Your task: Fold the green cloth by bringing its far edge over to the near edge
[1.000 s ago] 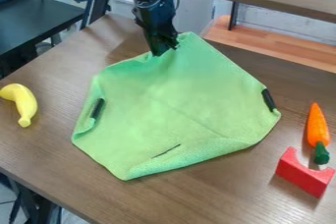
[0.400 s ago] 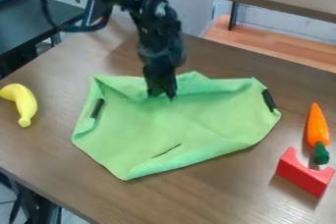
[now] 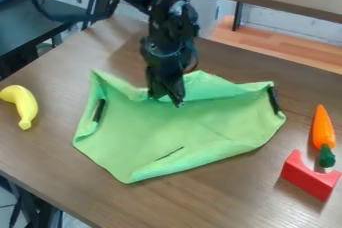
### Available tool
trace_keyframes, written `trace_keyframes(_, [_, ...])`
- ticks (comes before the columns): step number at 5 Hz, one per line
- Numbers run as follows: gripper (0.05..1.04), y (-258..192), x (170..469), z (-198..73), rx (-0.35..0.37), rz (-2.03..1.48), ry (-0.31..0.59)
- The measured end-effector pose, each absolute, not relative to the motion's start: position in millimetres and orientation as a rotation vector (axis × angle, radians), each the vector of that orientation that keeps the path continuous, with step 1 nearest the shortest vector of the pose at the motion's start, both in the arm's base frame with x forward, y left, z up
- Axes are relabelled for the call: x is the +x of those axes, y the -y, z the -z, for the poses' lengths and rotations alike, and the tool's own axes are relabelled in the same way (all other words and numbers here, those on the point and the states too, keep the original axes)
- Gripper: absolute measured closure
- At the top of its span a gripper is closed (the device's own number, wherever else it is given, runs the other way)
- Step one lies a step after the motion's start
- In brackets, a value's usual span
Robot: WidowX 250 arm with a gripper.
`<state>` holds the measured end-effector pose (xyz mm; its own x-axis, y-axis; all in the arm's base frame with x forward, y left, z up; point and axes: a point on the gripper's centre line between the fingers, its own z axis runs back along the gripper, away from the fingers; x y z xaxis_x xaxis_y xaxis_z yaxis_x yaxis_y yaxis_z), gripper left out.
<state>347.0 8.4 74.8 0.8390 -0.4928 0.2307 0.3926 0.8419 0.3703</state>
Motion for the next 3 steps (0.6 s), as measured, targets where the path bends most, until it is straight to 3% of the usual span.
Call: trace_keyframes(3, [1.027,19.0,314.2,-64.0,0.397,0.490,0.352])
